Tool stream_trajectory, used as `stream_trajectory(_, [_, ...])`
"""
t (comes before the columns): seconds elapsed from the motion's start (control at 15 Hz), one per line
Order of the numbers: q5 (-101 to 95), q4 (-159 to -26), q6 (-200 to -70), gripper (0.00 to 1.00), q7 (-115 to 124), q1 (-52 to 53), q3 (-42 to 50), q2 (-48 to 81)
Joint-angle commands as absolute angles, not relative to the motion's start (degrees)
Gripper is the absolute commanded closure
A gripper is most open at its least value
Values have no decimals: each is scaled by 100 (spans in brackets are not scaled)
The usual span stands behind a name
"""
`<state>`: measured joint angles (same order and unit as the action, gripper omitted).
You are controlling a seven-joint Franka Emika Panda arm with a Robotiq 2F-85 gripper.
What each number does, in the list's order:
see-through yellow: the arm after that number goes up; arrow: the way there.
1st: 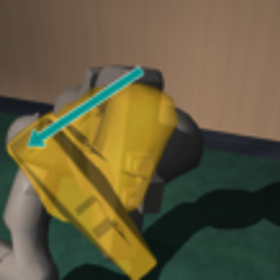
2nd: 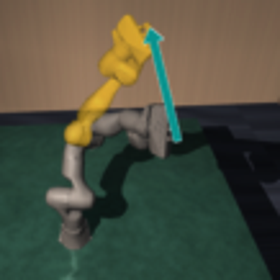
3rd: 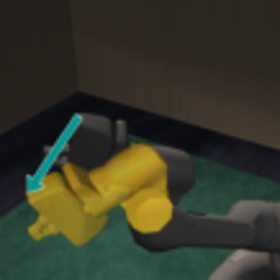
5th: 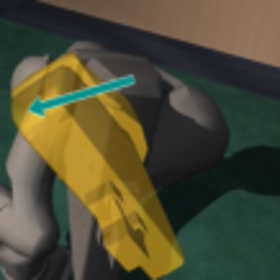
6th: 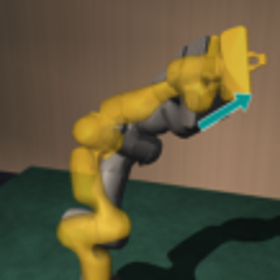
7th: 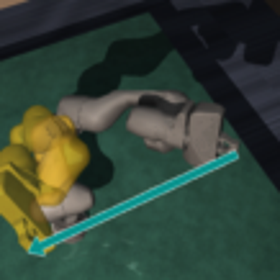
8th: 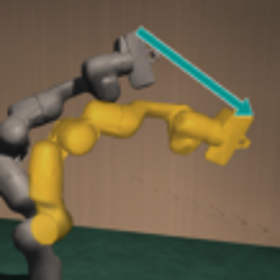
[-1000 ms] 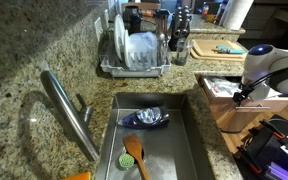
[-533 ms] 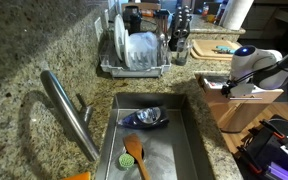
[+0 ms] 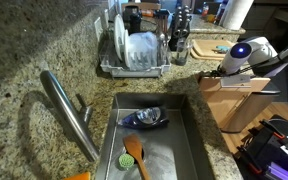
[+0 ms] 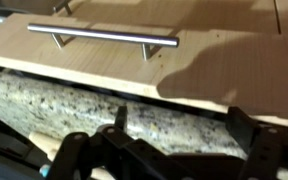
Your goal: Close the kitchen drawer on the right
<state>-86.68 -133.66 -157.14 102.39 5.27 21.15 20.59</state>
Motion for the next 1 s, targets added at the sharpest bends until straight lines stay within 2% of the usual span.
stream_trajectory(0.0, [-9047,-13245,-15667,0,10571,575,2158,2021])
stream_trajectory(0.33, [-9128,-13212,-15654,0,10688,589,2162,2016])
stream_trajectory(0.53, [-7891,-13451,-15418,0,9407,472,2109,2167])
stream_trajectory(0.6, [-7630,-13451,-15061,0,9159,-85,1548,2173])
stream_trajectory(0.8, [-6662,-13326,-14216,0,8512,-331,1329,2415])
stream_trajectory(0.93, [-6939,-13394,-14340,0,8789,-333,1302,2323])
